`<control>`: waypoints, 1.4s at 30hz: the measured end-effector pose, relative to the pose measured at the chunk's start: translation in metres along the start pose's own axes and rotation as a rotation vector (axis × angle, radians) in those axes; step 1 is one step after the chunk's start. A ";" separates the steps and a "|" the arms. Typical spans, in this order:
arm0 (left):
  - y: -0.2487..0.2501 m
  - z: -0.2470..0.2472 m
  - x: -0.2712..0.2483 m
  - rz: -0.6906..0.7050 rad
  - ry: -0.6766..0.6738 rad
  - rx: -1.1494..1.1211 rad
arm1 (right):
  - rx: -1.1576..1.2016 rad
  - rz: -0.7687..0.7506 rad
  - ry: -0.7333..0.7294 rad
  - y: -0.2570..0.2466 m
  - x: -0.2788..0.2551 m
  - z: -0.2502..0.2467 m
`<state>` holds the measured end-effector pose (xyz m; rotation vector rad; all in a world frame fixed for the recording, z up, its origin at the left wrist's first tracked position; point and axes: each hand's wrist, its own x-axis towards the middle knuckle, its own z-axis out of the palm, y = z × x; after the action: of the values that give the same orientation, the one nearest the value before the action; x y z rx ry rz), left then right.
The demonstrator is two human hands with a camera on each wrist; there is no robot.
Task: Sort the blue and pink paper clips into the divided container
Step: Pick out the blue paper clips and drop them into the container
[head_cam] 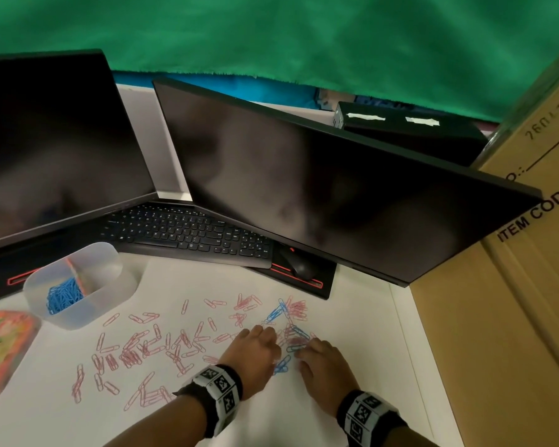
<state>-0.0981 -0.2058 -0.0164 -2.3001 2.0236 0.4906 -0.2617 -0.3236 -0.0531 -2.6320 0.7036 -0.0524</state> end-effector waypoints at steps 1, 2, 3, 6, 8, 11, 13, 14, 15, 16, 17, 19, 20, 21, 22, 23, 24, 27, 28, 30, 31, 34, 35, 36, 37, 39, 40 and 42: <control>0.003 0.001 0.001 0.000 -0.007 0.005 | -0.006 -0.019 0.005 0.000 -0.001 0.001; 0.006 0.001 0.002 -0.003 -0.014 0.006 | -0.006 -0.040 -0.008 0.000 -0.001 0.002; 0.008 0.001 0.002 -0.008 -0.023 0.007 | -0.004 -0.064 -0.026 -0.001 -0.001 0.002; 0.008 0.005 0.000 -0.049 -0.054 -0.018 | -0.025 -0.149 -0.060 -0.003 0.004 0.001; 0.004 0.008 -0.003 -0.083 -0.069 -0.038 | -0.038 -0.182 -0.082 -0.008 0.011 -0.003; 0.000 0.004 -0.006 -0.121 -0.084 -0.069 | -0.071 -0.213 -0.096 -0.010 0.018 -0.004; -0.002 0.003 -0.007 -0.132 -0.101 -0.097 | -0.077 -0.227 -0.128 -0.010 0.019 -0.002; -0.002 0.002 -0.008 -0.137 -0.109 -0.111 | -0.076 -0.223 -0.145 -0.010 0.020 -0.003; -0.004 0.001 -0.009 -0.144 -0.116 -0.127 | -0.060 -0.211 -0.163 -0.010 0.019 -0.003; -0.005 0.002 -0.011 -0.149 -0.125 -0.134 | -0.034 -0.182 -0.185 -0.011 0.018 -0.006; -0.006 0.003 -0.012 -0.152 -0.129 -0.138 | 0.013 -0.153 -0.188 -0.012 0.017 -0.008; -0.008 0.004 -0.014 -0.162 -0.124 -0.162 | 0.173 -0.064 -0.199 -0.017 0.014 -0.018; -0.010 0.004 -0.015 -0.171 -0.113 -0.204 | 0.273 0.001 -0.199 -0.020 0.012 -0.023; -0.011 0.004 -0.016 -0.186 -0.088 -0.287 | 0.376 0.070 -0.190 -0.019 0.010 -0.025; -0.013 0.002 -0.017 -0.217 -0.055 -0.410 | 0.473 0.147 -0.185 -0.021 0.010 -0.028; -0.015 0.003 -0.017 -0.264 -0.020 -0.544 | 0.585 0.226 -0.170 -0.021 0.011 -0.030; -0.017 0.003 -0.016 -0.317 0.022 -0.684 | 0.715 0.305 -0.148 -0.022 0.011 -0.033; -0.023 0.000 -0.011 -0.432 0.172 -1.065 | 1.141 0.483 -0.094 -0.027 0.017 -0.044; -0.023 -0.006 -0.008 -0.466 0.182 -1.199 | 1.219 0.504 -0.088 -0.030 0.020 -0.047; -0.022 -0.019 0.002 -0.531 0.180 -1.484 | 1.297 0.506 -0.095 -0.036 0.025 -0.051; -0.019 -0.026 0.006 -0.563 0.194 -1.618 | 1.309 0.500 -0.091 -0.039 0.027 -0.052; -0.012 -0.045 0.019 -0.650 0.264 -1.917 | 1.290 0.506 -0.052 -0.052 0.039 -0.053; -0.010 -0.048 0.022 -0.668 0.286 -1.995 | 1.257 0.508 -0.038 -0.057 0.043 -0.053; -0.008 -0.049 0.025 -0.680 0.306 -2.061 | 1.208 0.507 -0.027 -0.062 0.048 -0.055; -0.006 -0.050 0.027 -0.682 0.321 -2.111 | 1.152 0.503 -0.014 -0.067 0.053 -0.056; -0.005 -0.051 0.029 -0.678 0.328 -2.141 | 1.024 0.489 0.019 -0.075 0.062 -0.056; -0.004 -0.052 0.030 -0.688 0.330 -2.137 | 0.960 0.488 0.031 -0.078 0.065 -0.056; -0.006 -0.050 0.032 -0.735 0.336 -2.108 | 0.877 0.475 0.030 -0.081 0.069 -0.055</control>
<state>-0.0784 -0.2475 0.0218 -3.3255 -0.4262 3.1186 -0.1712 -0.3142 0.0249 -1.6013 1.0099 -0.2087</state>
